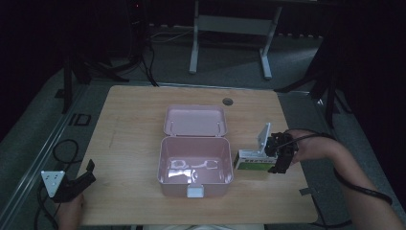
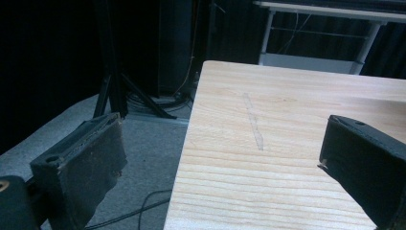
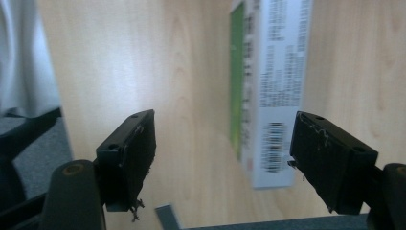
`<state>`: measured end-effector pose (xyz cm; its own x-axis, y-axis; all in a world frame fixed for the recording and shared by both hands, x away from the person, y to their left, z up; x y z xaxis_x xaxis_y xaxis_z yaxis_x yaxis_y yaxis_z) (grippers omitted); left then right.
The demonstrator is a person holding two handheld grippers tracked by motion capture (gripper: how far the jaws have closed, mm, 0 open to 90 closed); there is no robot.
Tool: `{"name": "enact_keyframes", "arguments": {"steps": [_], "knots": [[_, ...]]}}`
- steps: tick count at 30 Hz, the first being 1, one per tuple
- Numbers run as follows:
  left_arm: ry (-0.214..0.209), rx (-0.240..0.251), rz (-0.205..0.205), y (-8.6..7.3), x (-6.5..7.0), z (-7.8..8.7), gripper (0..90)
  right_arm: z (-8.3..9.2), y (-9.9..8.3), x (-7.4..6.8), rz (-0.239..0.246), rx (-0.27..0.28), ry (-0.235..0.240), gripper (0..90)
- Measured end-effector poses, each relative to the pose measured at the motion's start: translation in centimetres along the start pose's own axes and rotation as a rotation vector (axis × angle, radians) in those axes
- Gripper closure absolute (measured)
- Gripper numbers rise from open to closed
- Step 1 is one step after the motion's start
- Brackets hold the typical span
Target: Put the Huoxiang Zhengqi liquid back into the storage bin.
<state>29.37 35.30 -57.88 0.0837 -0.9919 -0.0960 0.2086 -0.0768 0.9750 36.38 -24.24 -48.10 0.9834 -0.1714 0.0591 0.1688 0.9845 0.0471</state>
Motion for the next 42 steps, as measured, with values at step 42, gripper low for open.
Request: {"name": "enact_keyframes", "arguments": {"steps": [42], "knots": [[-0.005, -0.005, -0.008, 0.0, 0.1, -0.1, 2.1, -5.4, 1.3, 3.7, -0.033, -0.070, 0.028, 50.8]]}}
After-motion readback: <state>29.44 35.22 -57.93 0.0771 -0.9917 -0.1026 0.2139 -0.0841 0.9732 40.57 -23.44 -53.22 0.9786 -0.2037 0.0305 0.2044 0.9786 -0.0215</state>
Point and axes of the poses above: each handheld gripper's, and its own axes: z roughly backward along the jaws, y roughly out of its top, x roughly to its right, the point moved 8 cm from there along -z, roughly forward along the jaws, and after that the axes turned 10 degrees about -z, right-handed, at the moved point
